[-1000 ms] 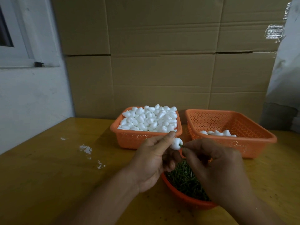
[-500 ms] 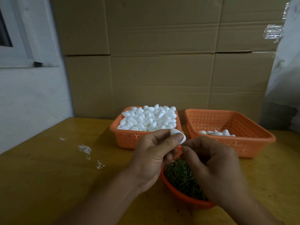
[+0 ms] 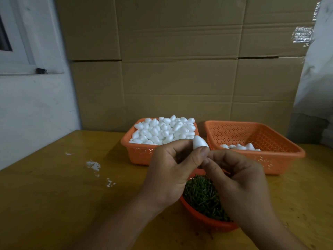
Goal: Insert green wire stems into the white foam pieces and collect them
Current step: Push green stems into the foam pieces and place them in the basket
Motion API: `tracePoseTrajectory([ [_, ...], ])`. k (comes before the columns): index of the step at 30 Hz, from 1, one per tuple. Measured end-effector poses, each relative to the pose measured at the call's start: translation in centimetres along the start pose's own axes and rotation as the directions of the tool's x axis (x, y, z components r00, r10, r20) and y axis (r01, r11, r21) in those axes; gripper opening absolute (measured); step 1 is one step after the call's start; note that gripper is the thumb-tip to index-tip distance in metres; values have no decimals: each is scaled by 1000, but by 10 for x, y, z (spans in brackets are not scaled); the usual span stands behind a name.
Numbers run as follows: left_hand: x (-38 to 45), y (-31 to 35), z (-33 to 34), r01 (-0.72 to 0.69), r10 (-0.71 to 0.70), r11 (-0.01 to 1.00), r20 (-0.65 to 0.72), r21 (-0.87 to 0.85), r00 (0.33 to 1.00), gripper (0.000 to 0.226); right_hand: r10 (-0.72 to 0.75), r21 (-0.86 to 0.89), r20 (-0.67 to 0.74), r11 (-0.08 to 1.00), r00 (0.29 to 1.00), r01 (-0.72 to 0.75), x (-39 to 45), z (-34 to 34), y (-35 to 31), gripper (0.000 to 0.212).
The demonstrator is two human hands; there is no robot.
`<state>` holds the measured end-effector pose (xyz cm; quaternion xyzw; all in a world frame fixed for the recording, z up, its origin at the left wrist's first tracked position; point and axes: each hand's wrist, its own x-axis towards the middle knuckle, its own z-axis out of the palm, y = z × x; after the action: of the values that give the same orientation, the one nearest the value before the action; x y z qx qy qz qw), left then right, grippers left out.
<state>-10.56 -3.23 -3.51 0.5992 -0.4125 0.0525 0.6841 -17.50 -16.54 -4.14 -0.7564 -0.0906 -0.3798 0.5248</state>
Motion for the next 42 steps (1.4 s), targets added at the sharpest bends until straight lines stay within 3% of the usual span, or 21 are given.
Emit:
tracePoseTrajectory([
  [6,-2,3,0,-75,65,969,51,235,997,21,31,45,-45,999,998,-29,-3,4,-1,22],
  [12,-1,1,0,-82,71,949,47,305,996,27,64,82,-36,995,997,-61,-5,7,-1,19],
  [19,-4,-1,0,-36,27,975,47,221,999,29,112,76,7,991,994,-112,-3,5,3,17],
  [27,-4,-6,-2,41,-53,994,123,100,991,26,182,215,55,958,982,-190,2,1,0,23],
  [30,-6,-15,-4,73,-97,976,110,206,989,35,204,102,1,974,979,-203,12,-8,5,8],
  [34,-8,-24,-7,106,-132,925,45,364,990,43,205,-187,-168,954,964,-235,42,-36,27,12],
  [39,-9,-27,-7,115,-140,913,37,392,989,29,292,-494,-229,787,929,-369,86,-73,65,7],
  [42,-9,-27,-7,109,-137,911,42,397,990,21,362,-607,-238,669,901,-429,106,-89,81,19],
])
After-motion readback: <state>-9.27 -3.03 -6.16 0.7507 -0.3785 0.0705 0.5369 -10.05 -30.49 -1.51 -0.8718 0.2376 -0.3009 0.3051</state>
